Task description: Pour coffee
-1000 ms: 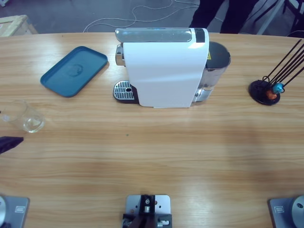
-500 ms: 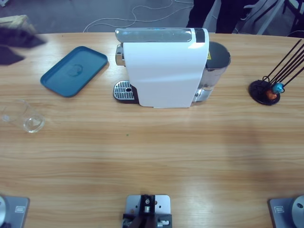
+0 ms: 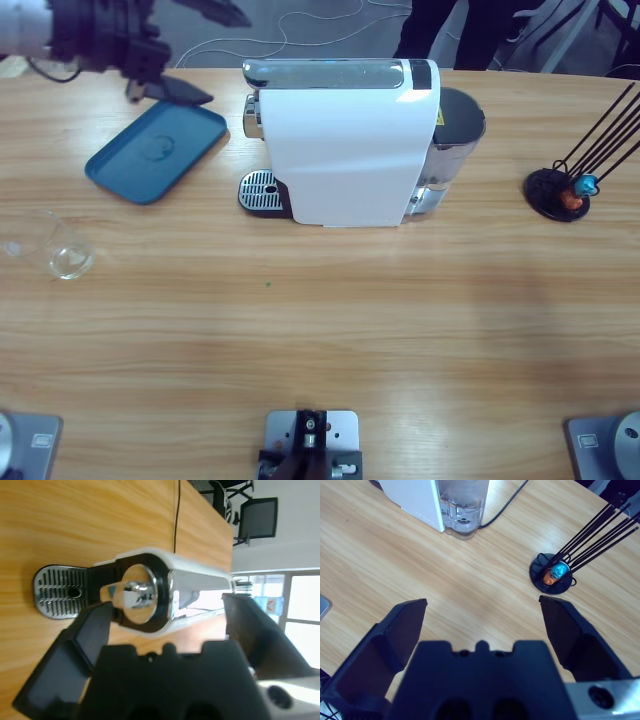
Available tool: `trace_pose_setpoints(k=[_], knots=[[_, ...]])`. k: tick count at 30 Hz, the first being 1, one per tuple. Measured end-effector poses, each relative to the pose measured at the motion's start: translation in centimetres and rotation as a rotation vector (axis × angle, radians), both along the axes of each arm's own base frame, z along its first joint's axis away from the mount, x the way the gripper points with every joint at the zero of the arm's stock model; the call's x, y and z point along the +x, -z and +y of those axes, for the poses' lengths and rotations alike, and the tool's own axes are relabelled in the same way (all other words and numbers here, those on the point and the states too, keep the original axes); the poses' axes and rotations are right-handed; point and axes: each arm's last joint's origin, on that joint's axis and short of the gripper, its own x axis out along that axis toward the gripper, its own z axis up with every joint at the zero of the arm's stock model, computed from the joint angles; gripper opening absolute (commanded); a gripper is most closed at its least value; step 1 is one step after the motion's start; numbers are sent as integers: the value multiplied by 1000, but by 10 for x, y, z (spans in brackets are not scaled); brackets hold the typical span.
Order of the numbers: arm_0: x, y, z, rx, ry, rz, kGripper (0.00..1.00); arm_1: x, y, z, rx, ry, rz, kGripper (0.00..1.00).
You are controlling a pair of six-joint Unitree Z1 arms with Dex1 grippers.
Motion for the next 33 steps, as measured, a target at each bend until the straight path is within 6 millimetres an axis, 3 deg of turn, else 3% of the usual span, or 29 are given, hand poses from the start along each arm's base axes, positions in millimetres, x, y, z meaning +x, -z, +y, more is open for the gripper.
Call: trace_pose_setpoints(k=[1,3,5,6,33], knots=[[3,1,-2,-12,0,-1,364,0,0,0,0,0,0,1000],[7,2,-5,-31,3,-7,289,0,0,0,0,0,0,1000],[9,3,-7,-42,6,-11,59,0,0,0,0,0,0,1000],[10,3,-8,-48,5,-10,3,0,0,0,0,0,0,1000],[14,16,-4,-180,65,26,0,0,0,0,0,0,0,1000]])
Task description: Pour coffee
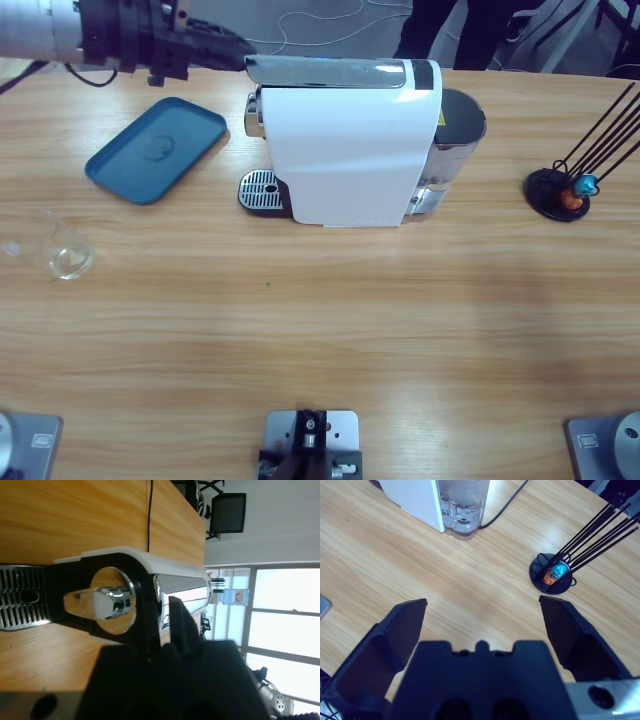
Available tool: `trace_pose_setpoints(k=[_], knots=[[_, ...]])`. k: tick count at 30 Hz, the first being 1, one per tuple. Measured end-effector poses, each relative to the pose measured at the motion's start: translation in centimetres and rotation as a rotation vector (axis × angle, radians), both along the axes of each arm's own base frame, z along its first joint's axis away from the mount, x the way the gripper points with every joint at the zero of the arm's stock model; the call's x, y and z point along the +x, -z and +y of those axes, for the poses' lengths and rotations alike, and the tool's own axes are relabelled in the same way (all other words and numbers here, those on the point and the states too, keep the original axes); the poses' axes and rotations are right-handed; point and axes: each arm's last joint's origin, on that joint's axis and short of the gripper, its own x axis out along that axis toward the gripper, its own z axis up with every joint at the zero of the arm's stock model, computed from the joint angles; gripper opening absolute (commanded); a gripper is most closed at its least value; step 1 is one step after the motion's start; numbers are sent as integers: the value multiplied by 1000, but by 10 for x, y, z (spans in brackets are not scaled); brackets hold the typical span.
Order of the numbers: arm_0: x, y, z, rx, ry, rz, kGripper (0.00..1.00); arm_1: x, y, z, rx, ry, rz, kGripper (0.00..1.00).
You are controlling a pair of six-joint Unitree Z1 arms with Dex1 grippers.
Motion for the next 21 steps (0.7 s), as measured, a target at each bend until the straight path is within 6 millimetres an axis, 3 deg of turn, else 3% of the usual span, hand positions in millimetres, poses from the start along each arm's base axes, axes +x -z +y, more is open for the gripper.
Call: trace_pose_setpoints(k=[5,8,9,12,15,19,21], knots=[[-13,-48,-6,-121,42,-136,7,0,0,0,0,0,0,1000],[-33,-76,9,-164,34,-202,737,0,0,0,4,3,1,1000],[-41,-84,16,-161,27,-237,808,0,-1,0,10,15,1,1000],[-71,-95,35,-6,29,-411,833,0,-13,-5,41,138,-18,997],[-98,-88,49,265,101,-622,919,11,-20,-2,11,241,-52,927],[-136,-55,57,739,307,-867,987,43,-19,20,67,359,-70,931],[-153,-34,63,866,407,-910,987,63,-7,32,56,405,-48,979]])
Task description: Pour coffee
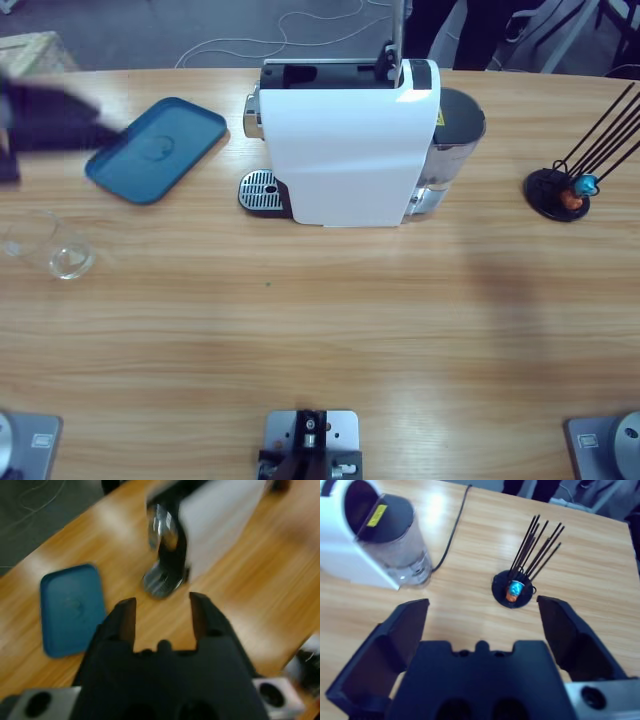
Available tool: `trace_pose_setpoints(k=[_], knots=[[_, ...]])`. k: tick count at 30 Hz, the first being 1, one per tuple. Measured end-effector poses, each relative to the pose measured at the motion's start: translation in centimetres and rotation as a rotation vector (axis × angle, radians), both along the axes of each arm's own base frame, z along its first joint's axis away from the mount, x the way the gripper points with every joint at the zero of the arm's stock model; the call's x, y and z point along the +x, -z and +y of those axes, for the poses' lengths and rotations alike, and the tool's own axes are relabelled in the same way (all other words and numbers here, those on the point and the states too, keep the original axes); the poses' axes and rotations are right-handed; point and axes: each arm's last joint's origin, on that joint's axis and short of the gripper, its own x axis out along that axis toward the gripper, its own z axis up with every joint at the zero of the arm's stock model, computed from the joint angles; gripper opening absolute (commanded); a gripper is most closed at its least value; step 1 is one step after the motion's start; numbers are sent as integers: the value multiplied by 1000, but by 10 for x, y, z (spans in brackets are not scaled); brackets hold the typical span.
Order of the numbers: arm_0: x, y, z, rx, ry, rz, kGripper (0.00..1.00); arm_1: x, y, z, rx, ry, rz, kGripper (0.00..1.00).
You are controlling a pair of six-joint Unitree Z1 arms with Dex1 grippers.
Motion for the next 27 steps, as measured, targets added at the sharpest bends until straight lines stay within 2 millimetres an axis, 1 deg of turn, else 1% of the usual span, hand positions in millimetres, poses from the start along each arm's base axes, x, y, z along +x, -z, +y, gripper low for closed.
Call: trace_pose_setpoints(k=[1,2,4,5,7,8,10,11,14,19,23,24,25,26,27], knots=[[-6,7,6,31,9,-5,987,10,8,5,-4,27,10,1000],[-13,12,13,42,8,-9,987,18,16,8,-6,55,16,987],[-23,17,28,34,1,-21,987,31,36,10,7,120,25,890],[-28,18,35,24,-2,-22,987,34,47,10,17,153,37,865],[-35,22,44,9,-10,-20,987,36,71,7,41,217,63,706],[-37,24,47,6,-13,-17,987,37,83,6,48,240,76,661],[-41,28,52,-3,-19,-12,987,37,102,4,55,271,95,660],[-42,29,54,-9,-24,-8,987,38,108,4,59,281,96,660],[-45,30,59,-28,-38,2,987,45,120,-2,71,341,89,660],[-45,31,59,-39,-48,11,987,64,132,-16,105,442,82,665],[-45,31,59,-48,-57,19,987,77,140,-19,125,445,84,658],[-45,31,59,-49,-58,20,987,80,142,-19,126,445,84,638],[-45,31,59,-50,-59,21,987,84,144,-18,129,445,84,574],[-45,31,59,-50,-60,21,986,87,146,-18,132,445,85,545],[-45,31,59,-50,-60,22,987,89,148,-18,136,447,85,545]])
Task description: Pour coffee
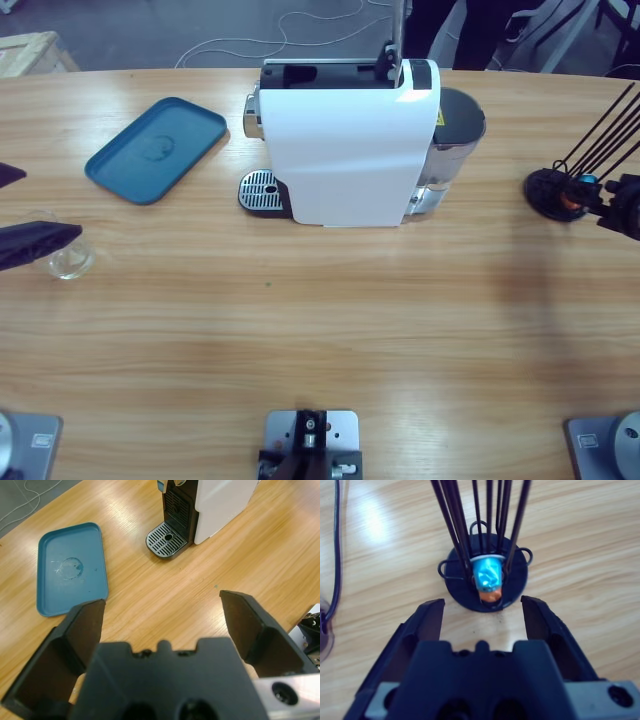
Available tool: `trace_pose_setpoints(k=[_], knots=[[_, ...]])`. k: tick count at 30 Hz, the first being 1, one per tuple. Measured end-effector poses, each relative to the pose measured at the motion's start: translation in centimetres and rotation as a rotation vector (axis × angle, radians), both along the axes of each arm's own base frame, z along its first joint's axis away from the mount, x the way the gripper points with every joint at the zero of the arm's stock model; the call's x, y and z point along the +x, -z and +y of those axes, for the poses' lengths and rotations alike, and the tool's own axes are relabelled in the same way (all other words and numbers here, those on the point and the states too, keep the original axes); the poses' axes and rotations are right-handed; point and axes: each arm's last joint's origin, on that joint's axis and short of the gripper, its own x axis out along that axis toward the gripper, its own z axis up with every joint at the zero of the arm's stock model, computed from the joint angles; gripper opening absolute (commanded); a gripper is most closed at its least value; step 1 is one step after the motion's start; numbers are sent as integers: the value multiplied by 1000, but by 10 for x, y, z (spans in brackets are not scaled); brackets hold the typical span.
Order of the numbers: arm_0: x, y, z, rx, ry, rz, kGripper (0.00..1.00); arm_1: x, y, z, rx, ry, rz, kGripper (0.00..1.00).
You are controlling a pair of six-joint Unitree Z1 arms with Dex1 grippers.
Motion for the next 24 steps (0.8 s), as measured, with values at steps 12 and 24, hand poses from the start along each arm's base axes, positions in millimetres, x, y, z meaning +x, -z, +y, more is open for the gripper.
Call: trace_pose_setpoints(k=[12,24], knots=[[1,1,-1,-4,-8,9,987,7,5,-13,-15,22,4,430],[1,1,-1,-7,-10,12,987,18,17,-14,13,-11,14,172]])
